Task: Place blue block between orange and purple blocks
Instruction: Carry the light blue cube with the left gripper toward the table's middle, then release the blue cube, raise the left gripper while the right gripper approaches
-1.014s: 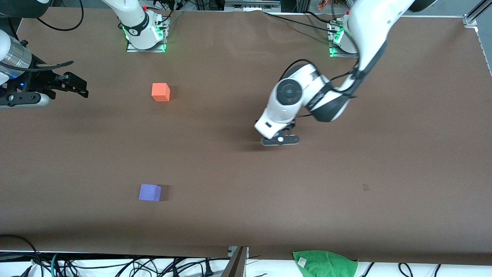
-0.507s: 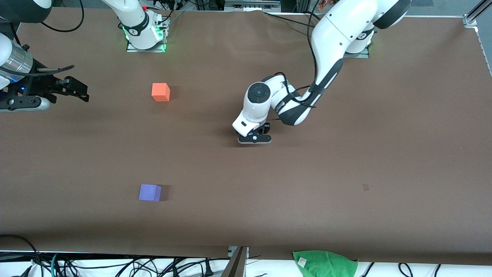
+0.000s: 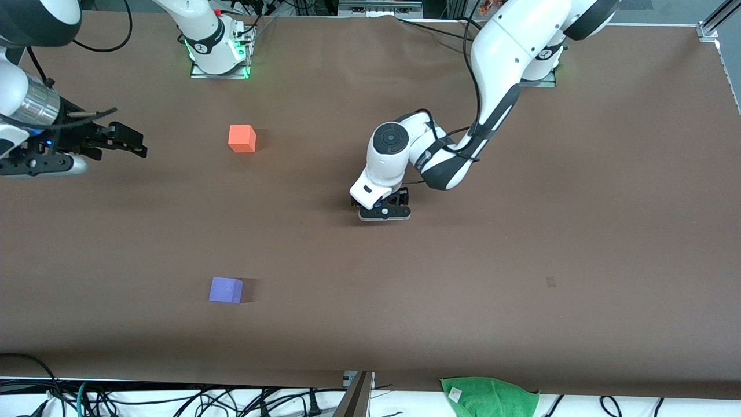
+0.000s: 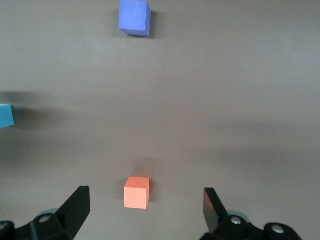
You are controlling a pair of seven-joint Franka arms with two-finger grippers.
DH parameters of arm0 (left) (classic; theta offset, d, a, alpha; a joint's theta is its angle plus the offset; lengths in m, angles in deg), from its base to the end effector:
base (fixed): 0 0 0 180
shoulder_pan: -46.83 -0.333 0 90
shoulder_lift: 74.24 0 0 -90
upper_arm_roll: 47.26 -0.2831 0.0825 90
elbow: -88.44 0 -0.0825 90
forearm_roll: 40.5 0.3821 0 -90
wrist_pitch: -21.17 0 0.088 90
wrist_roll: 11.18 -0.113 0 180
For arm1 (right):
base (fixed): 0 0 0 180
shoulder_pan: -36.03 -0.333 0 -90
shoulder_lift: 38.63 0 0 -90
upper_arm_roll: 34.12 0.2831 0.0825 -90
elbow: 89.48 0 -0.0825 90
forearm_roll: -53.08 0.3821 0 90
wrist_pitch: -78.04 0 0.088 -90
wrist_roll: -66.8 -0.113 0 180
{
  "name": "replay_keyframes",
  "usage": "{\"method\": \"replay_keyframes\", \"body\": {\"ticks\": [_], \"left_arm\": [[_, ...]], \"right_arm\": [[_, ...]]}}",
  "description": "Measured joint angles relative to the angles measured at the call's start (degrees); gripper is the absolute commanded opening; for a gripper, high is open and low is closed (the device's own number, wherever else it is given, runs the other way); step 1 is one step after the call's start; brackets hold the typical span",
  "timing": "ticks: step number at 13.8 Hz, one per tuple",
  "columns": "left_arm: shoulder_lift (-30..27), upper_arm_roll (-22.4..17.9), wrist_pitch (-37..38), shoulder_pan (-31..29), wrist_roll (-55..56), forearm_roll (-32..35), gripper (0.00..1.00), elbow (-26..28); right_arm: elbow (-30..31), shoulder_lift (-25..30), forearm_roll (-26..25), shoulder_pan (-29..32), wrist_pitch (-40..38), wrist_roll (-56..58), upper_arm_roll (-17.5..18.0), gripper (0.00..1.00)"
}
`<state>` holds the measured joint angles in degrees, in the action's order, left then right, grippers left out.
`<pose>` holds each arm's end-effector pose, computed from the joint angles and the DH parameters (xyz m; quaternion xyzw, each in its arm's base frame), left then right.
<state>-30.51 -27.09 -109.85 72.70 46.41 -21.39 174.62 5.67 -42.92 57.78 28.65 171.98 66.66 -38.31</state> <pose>0.5145 -0.4701 0.2119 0.9982 0.0448 0.0312 0.0228 0.5693 0.0416 0.5074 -0.9979 -0.0218 0.0489 0.0366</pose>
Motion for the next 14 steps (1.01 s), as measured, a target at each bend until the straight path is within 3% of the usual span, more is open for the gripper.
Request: {"method": "replay_keyframes", "body": {"ticks": [6, 9, 12, 14], "left_arm": [[-16.76, -0.07, 23.69, -5.64, -6.87, 0.01, 1.0, -0.87], [-23.14, -0.18, 30.59, -12.04, -17.16, 0.01, 1.0, -0.83], [-26.97, -0.34, 35.6, -19.02, -27.98, -1.24, 1.0, -0.81], [-28.86, -0.41, 37.87, -24.07, -33.73, -3.16, 1.0, -0.78]], "right_arm": [[0.07, -7.56, 1.9, -0.25, 3.23, 2.32, 0.27, 1.0], [0.02, -8.05, 9.48, -1.49, 3.44, 0.62, 0.53, 1.0], [0.13, -9.62, 10.55, -7.15, 7.86, -8.13, 0.88, 1.0], [0.26, -12.27, 10.63, -14.21, 13.61, -18.84, 1.14, 1.0]]}}
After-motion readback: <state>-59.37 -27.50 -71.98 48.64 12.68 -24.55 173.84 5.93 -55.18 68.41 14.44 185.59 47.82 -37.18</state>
